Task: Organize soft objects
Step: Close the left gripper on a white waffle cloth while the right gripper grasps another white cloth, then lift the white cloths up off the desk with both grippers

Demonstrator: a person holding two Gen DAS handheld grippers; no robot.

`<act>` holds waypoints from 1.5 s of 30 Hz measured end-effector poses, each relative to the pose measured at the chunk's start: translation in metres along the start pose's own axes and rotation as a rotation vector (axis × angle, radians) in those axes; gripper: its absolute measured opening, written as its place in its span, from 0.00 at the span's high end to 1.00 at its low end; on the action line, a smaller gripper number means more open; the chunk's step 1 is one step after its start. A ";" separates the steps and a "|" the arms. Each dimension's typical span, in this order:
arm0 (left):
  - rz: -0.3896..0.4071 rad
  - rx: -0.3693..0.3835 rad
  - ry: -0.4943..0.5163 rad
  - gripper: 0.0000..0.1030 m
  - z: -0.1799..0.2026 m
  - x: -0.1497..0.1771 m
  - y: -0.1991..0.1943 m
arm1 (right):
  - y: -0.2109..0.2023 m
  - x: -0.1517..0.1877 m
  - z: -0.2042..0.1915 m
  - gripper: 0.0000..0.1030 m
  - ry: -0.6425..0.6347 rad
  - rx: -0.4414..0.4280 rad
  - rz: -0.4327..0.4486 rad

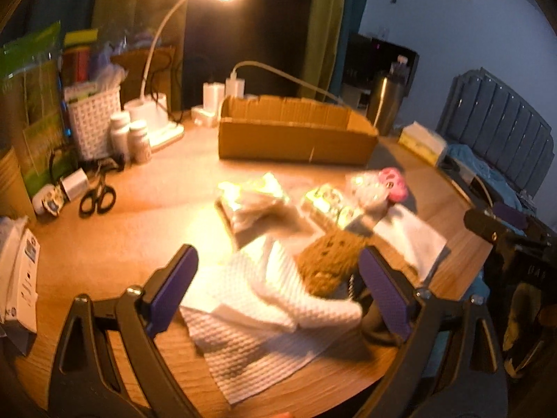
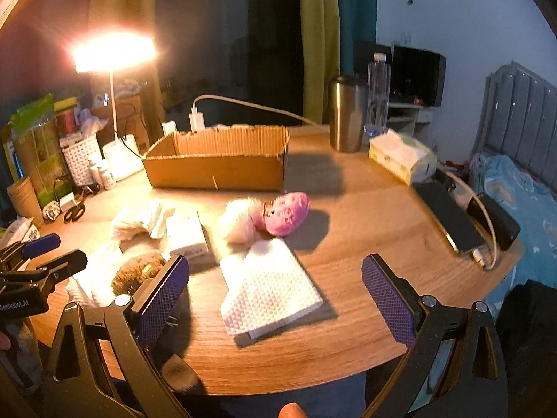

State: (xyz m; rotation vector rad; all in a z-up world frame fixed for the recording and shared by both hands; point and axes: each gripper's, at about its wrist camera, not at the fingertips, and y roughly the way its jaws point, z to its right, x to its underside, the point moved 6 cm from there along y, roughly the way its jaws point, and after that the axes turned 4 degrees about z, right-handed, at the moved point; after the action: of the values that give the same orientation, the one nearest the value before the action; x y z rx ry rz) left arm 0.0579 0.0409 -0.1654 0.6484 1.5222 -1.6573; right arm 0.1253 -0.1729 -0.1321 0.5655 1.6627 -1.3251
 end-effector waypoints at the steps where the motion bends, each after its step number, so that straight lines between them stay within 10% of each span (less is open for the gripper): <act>1: -0.012 0.000 -0.001 0.08 -0.001 0.004 0.002 | 0.002 0.002 0.000 0.02 0.001 -0.003 -0.007; 14: -0.119 0.012 0.030 0.09 0.000 0.027 0.027 | 0.022 0.018 -0.005 0.02 -0.004 -0.038 -0.071; 22: -0.183 0.041 0.048 0.49 0.005 0.036 0.040 | 0.034 0.023 -0.004 0.02 -0.004 -0.056 -0.101; 37: -0.149 0.085 0.035 0.82 0.005 0.027 0.027 | 0.074 0.032 0.002 0.02 -0.018 -0.061 -0.180; 45: -0.115 0.094 0.017 0.86 0.003 0.014 0.017 | 0.085 0.038 -0.005 0.56 -0.067 -0.085 -0.210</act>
State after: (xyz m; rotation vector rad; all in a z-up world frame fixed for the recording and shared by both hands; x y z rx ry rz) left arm 0.0636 0.0355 -0.1861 0.6369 1.5256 -1.8229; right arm 0.1729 -0.1479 -0.2083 0.2993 1.7508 -1.3985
